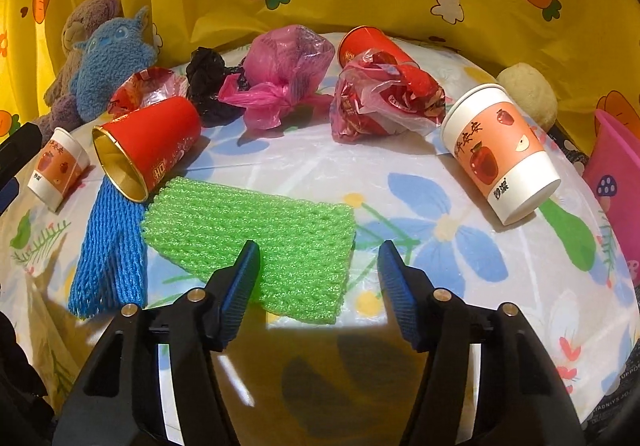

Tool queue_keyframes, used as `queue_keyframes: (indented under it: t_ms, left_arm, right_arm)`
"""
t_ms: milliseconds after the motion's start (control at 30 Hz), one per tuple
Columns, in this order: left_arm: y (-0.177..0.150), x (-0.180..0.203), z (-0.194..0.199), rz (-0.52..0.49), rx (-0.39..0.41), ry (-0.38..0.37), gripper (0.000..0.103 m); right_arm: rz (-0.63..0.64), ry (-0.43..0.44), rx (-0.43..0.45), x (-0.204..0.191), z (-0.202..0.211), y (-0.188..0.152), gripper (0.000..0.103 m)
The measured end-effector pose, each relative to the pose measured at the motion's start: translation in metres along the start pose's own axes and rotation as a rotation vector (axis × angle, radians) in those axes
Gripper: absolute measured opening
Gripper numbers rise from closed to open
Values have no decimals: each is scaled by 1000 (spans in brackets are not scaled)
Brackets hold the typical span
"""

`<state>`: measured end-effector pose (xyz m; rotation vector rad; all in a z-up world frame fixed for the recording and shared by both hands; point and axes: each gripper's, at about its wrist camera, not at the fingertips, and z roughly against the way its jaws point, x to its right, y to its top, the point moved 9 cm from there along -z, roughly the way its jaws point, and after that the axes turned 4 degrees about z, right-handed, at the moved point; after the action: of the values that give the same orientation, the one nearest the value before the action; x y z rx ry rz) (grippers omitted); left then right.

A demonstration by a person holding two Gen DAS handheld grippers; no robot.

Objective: Collect trash
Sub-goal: 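Close the right tool on the green foam mesh sleeve, then close the left tool on the red paper cup while the right tool holds the mesh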

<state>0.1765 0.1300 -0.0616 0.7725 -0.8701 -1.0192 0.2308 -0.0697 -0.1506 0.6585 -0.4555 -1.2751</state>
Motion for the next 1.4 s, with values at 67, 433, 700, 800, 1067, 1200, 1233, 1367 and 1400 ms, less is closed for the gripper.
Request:
queue_keyframes:
  t_ms: [67,433,700,800,1067,1200,1233,1367,1400]
  left_arm:
    - [-1,0,-1,0,-2,-2,96]
    - [-9,9,-5,-21,-21,-17,95]
    - [-14,17,-10,-38,-51,-37,86]
    - [-15,25,-13,-41,-68,-58,81]
    - [-18,40,-37,-21,-142,-89,61]
    - [-20,43,-54,-7,-190,-92,48]
    - [-21,43,-58,-2,-202,-93,45]
    - [-25,46,-70,39,-254,-128,31]
    - [-26,46,-73,46,-263,-133,23]
  right_arm:
    - [2,27,-1,-3,0,-1,47]
    - [6,64,44,-5,8,-1,7]
    - [-9,90,105,-3,22,0,6]
    - [-26,93,133,3,30,1,6]
    - [-59,64,203,24,56,4,6]
    - [-67,59,222,29,64,4,6]
    - [-67,57,225,30,65,4,6]
    - [-71,57,231,32,67,3,6]
    - [-72,56,233,33,67,3,6]
